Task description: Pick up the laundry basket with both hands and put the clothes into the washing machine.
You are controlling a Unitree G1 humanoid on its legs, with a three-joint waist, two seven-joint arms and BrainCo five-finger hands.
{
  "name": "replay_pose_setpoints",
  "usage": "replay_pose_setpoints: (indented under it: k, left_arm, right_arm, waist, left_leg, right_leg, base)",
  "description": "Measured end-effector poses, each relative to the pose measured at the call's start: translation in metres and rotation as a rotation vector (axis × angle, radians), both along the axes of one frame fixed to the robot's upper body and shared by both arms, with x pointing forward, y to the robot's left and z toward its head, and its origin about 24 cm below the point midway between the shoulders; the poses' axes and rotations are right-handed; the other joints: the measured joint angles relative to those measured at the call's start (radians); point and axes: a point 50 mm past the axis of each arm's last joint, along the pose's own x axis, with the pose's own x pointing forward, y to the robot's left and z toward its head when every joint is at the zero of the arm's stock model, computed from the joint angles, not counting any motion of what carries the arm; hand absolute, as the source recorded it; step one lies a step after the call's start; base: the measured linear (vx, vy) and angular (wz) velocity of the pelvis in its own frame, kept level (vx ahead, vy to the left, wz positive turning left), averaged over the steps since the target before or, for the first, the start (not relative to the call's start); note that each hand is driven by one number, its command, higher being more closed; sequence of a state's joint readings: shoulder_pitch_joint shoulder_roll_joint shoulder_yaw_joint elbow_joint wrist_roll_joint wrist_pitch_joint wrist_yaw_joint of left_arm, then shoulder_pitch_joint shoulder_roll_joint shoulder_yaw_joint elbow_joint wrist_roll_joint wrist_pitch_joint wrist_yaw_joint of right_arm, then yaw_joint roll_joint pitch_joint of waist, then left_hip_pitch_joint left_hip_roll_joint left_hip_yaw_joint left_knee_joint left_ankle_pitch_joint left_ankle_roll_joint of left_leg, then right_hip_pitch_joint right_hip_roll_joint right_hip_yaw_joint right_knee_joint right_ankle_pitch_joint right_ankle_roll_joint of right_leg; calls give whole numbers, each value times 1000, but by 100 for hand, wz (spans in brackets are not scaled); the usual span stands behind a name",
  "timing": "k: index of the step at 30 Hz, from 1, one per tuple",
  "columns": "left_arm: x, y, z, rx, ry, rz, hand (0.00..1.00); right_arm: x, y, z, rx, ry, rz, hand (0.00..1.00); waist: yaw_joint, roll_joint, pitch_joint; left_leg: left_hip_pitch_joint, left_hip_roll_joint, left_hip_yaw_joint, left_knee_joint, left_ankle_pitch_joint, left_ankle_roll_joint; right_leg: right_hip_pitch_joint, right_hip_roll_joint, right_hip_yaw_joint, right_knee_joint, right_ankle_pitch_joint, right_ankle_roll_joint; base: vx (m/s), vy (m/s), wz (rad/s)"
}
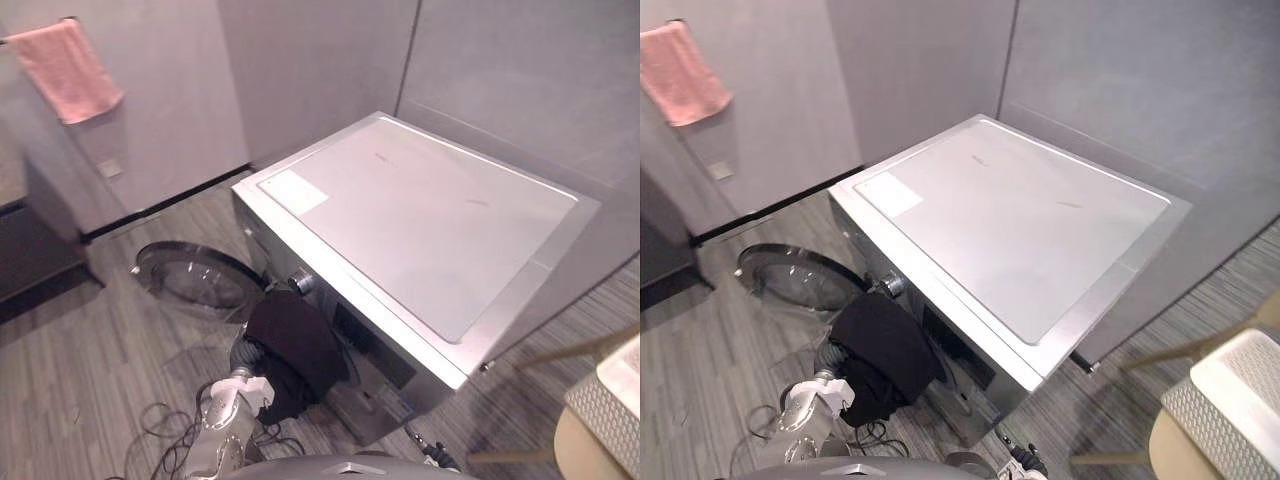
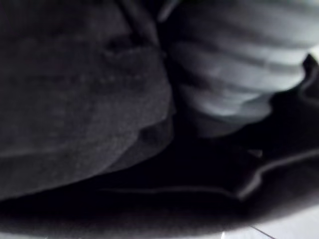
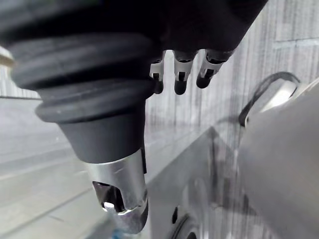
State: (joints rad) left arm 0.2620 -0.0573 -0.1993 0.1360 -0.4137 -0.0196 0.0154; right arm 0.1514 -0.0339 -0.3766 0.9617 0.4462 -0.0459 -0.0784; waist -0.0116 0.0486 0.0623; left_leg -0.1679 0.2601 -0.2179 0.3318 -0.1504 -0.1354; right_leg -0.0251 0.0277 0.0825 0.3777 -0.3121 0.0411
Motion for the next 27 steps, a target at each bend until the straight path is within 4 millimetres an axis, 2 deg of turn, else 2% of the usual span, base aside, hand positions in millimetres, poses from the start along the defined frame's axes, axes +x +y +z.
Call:
replay_pose_setpoints:
  k: [1,2,3,4,5,6,7,8,9,10,11,12,14,16,17,18,19,20,21,22,25,27]
  left_arm:
    - [-1,-6,-1,-7,5,-23,100]
    - [0,-5,-2,8,6,-50,100]
    - [1,-4,-2,18,4,-53,100]
    - [3,-4,0,30,-7,-73,100]
    - [4,-3,1,39,-13,-81,100]
    - [4,-3,1,41,-15,-82,100]
    - [6,-1,2,48,-23,-84,100]
    - [7,0,5,53,-37,-84,100]
    - [8,1,7,56,-45,-81,100]
    - [11,4,9,65,-58,-67,100]
    - [12,9,12,70,-68,-44,100]
    - [13,12,13,77,-76,-27,100]
    - [12,20,11,82,-68,11,100]
    - [10,24,9,83,-56,33,100]
    - [10,24,9,74,-54,46,100]
    - [10,22,9,57,-53,60,100]
    - [10,21,10,46,-53,67,100]
    - [7,24,7,41,-43,97,100]
    - [5,24,5,42,-34,96,100]
    - [3,24,1,45,-14,93,100]
    - [3,22,0,39,-9,89,100]
    - [4,16,2,29,-17,69,100]
  right_arm:
    - [-7,-5,0,-19,22,14,0]
    - [-16,2,-4,8,46,-13,0]
    - [-23,8,-6,28,64,-35,0]
    - [-33,16,-10,63,87,-87,0]
    - [-33,19,-10,73,87,-94,0]
    - [-33,21,-10,76,84,-95,0]
    - [-33,20,-10,76,80,-103,0]
    - [-29,19,-9,70,65,-100,0]
    - [-28,18,-8,66,57,-98,0]
    - [-24,19,-7,67,42,-91,0]
    - [-18,20,-5,61,24,-67,0]
    - [-14,20,-4,48,15,-29,0]
    - [-7,22,-3,37,6,36,0]
    - [-2,21,-2,23,1,77,0]
    - [1,21,-1,20,-2,82,0]
    - [1,20,-1,14,-1,88,0]
    - [1,18,-1,9,-2,87,0]
    - [1,11,1,-12,-3,87,0]
    - [0,7,1,-23,-1,89,0]
    - [-2,2,1,-32,12,89,0]
    - [-3,4,1,-26,15,89,0]
    - [-3,7,0,-17,14,85,0]
  waist:
    - [-8,19,-17]
    - [-28,-17,-47]
    - [-32,-49,-57]
    - [-34,-80,-75]
    - [-30,-85,-78]
    - [-29,-85,-78]
    - [-24,-83,-76]
    - [-17,-69,-68]
    - [-14,-66,-67]
    - [-9,-60,-63]
    - [-11,-56,-62]
    - [-13,-56,-61]
    - [-12,-68,-54]
    - [-13,-69,-47]
    - [-12,-71,-41]
    - [-8,-74,-41]
    - [-8,-72,-39]
    - [-8,-48,-25]
    - [-9,-47,-25]
    - [-4,-33,-31]
    - [18,-33,-31]
    - [22,-39,-25]
  left_leg:
    - [15,-22,37,-63,79,-30]
    - [21,-71,65,-51,53,-81]
    - [23,-103,80,-56,58,-71]
    - [31,-147,117,-65,44,-39]
    - [52,-167,154,-74,35,-22]
    - [59,-169,168,-74,32,-17]
    - [93,-175,220,-74,23,-1]
    - [129,-174,274,-75,17,9]
    - [147,-171,304,-78,17,10]
    - [173,-163,363,-83,16,12]
    - [194,-153,421,-96,4,31]
    - [209,-148,468,-109,-8,52]
    - [239,-146,539,-129,-14,61]
    - [244,-126,605,-121,-35,53]
    - [247,-114,631,-106,-54,38]
    - [247,-106,642,-104,-59,39]
    - [246,-102,641,-106,-57,40]
    - [248,-94,624,-133,-32,43]
    - [250,-92,621,-152,-19,42]
    - [262,-93,601,-193,17,43]
    - [274,-87,602,-207,35,46]
    - [234,-82,583,-101,33,48]
  right_leg:
    - [7,-9,21,3,-8,23]
    - [5,-67,29,14,-27,57]
    - [3,-101,32,6,-21,68]
    - [16,-156,52,-39,18,103]
    - [23,-183,78,-59,56,110]
    - [23,-189,83,-59,69,109]
    - [22,-200,97,-46,111,108]
    - [8,-205,91,-6,150,94]
    - [-17,-210,73,29,164,76]
    - [-67,-224,-7,101,193,46]
    - [-105,-252,-139,155,210,19]
    - [-120,-272,-235,184,208,5]
    - [-153,-295,-338,215,183,-11]
    - [-175,-281,-344,218,155,19]
    - [-178,-264,-347,195,128,30]
    - [-164,-246,-351,142,106,37]
    - [-157,-233,-350,112,105,35]
    - [-144,-207,-354,72,122,23]
    - [-142,-199,-359,57,128,21]
    - [-132,-188,-375,32,134,18]
    - [-108,-179,-382,18,137,13]
    - [-78,-192,-403,5,136,15]
  base:
    - [330,524,-40]
    - [349,519,-17]
    - [376,544,-7]
    - [335,492,-35]
    - [262,402,-45]
    - [184,362,-68]
    - [119,304,-85]
    - [124,351,-100]
    - [32,230,-111]
    - [-7,197,-114]
    - [-19,179,-120]
    - [-24,140,-92]
    - [-43,46,-112]
    - [-74,-95,-119]
    - [-28,-192,-95]
    - [2,-206,-83]
    - [5,-181,-43]
    - [-11,-114,-8]
    - [7,-146,18]
    - [23,-117,23]
    - [6,-69,9]
    - [-33,-36,30]
